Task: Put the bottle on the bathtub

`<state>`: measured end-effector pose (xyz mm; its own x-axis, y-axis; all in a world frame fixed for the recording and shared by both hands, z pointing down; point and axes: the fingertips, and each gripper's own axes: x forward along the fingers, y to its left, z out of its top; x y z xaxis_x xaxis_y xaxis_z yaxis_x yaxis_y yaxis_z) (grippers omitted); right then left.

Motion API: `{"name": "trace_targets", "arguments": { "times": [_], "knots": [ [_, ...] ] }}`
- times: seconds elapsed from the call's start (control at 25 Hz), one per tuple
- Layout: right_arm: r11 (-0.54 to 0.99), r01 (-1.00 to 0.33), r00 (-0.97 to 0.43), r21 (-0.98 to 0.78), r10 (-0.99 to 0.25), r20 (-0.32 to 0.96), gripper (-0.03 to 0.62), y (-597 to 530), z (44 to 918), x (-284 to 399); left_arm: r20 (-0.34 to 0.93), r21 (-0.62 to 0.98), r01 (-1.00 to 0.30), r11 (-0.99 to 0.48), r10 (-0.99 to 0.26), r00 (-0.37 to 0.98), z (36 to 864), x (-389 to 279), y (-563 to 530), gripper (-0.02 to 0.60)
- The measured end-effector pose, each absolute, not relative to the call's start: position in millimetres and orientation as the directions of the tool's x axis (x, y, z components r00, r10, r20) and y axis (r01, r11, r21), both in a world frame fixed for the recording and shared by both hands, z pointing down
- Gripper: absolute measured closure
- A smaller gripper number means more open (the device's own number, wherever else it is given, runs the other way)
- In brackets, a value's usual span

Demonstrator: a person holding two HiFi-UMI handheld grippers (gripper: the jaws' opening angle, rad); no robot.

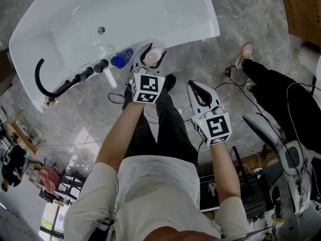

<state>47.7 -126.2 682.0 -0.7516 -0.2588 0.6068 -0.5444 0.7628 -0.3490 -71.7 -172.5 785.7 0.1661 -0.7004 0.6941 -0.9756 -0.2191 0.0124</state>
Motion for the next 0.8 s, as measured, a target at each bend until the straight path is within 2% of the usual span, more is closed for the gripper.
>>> {"name": "trace_targets", "arguments": {
  "times": [0.8],
  "knots": [
    [0.738, -0.543, -0.756, -0.401, -0.221, 0.616, 0.563, -119, 741, 34, 0.671, -0.032, -0.953, -0.302, -0.713, 0.204, 826, -72, -188, 0.347]
  ]
}}
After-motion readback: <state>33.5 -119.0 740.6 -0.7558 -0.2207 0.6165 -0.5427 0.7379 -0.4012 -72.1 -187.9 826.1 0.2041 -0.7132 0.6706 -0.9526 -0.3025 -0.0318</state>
